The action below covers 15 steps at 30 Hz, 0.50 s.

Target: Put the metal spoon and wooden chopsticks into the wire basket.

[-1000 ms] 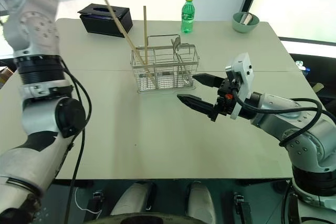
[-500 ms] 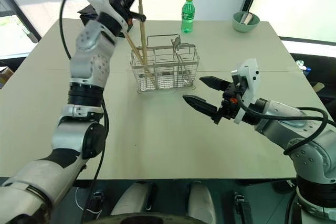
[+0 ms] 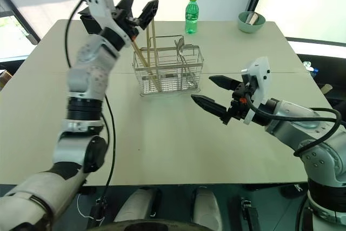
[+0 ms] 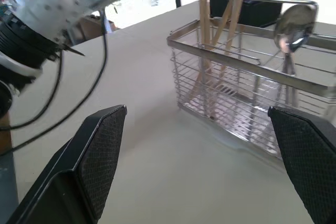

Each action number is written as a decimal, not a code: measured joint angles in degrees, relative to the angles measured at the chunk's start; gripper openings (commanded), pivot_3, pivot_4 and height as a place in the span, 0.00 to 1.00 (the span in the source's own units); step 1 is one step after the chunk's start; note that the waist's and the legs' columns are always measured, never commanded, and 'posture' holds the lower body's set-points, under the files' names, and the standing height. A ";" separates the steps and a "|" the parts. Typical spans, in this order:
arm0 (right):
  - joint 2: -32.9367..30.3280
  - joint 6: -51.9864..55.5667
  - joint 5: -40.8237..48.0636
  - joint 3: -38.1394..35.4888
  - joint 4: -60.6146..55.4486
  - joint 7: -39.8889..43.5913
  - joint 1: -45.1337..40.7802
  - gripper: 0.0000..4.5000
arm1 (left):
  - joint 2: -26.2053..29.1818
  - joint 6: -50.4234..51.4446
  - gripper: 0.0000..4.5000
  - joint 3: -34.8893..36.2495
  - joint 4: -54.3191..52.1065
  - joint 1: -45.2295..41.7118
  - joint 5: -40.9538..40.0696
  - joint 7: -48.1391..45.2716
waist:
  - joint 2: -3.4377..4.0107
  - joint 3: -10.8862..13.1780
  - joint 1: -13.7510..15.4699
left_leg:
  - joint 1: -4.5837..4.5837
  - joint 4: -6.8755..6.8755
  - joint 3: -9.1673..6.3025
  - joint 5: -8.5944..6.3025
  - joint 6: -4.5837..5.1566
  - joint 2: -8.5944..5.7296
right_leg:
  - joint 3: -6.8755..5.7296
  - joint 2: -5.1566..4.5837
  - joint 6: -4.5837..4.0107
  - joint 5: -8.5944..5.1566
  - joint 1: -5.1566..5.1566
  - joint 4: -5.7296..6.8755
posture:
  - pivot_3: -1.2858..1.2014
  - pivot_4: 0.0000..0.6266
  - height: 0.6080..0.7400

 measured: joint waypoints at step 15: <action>-5.54 -8.40 -12.99 0.63 13.54 14.53 -0.79 1.00 | 37.89 11.42 0.99 9.76 -21.97 33.60 -7.32 -30.88 | 0.33 0.10 -0.78 | 0.04 -0.06 -0.03 -0.03 0.01 0.07 | 0.09 -0.14 -0.24 -0.13 0.03 -0.12 | 0.52 0.24 0.45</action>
